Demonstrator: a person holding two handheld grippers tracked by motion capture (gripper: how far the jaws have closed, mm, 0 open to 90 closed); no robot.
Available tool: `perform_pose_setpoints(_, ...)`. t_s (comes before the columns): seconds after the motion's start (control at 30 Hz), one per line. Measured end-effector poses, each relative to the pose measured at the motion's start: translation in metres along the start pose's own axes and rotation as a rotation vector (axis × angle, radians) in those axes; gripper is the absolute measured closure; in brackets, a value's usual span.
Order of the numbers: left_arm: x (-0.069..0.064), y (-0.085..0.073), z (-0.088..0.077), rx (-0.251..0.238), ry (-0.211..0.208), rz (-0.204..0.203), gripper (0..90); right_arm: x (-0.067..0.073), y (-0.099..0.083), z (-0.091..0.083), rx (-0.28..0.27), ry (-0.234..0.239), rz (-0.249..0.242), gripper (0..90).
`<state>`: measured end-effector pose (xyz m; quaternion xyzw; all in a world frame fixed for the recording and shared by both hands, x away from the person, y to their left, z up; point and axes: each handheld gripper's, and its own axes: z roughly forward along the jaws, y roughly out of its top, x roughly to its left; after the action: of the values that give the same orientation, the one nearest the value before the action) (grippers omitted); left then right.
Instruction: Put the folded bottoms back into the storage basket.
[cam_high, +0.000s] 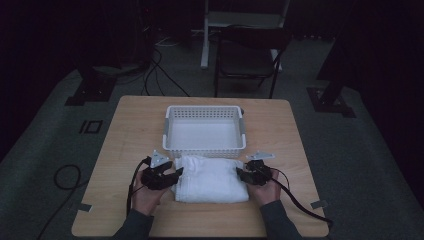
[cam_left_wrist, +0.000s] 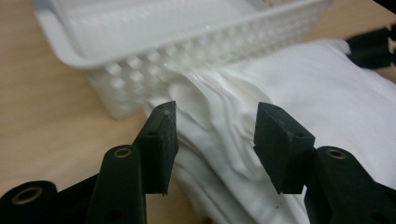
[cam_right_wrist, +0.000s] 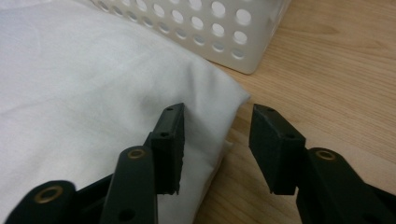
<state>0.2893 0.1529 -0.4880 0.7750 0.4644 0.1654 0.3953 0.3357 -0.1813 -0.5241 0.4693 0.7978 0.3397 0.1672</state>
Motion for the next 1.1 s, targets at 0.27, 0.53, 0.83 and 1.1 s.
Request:
perform_pose_setpoints(0.27,-0.009,-0.004,0.007,-0.019,-0.042,-0.04,37.9,0.001,0.0,-0.004,-0.014,-0.006,0.003,48.2)
perform_pose_setpoints(0.53,-0.01,-0.01,0.025,0.056,0.061,-0.021,21.1,0.003,0.0,-0.014,-0.05,-0.024,-0.006,36.5)
perform_pose_setpoints(0.83,0.006,-0.017,0.037,0.081,-0.007,-0.081,9.8,0.016,-0.002,-0.028,-0.082,0.006,-0.024,19.0)
perform_pose_setpoints(1.1,0.014,-0.022,0.047,0.063,-0.046,-0.12,1.6,0.028,-0.006,-0.02,-0.041,0.083,0.004,12.1)
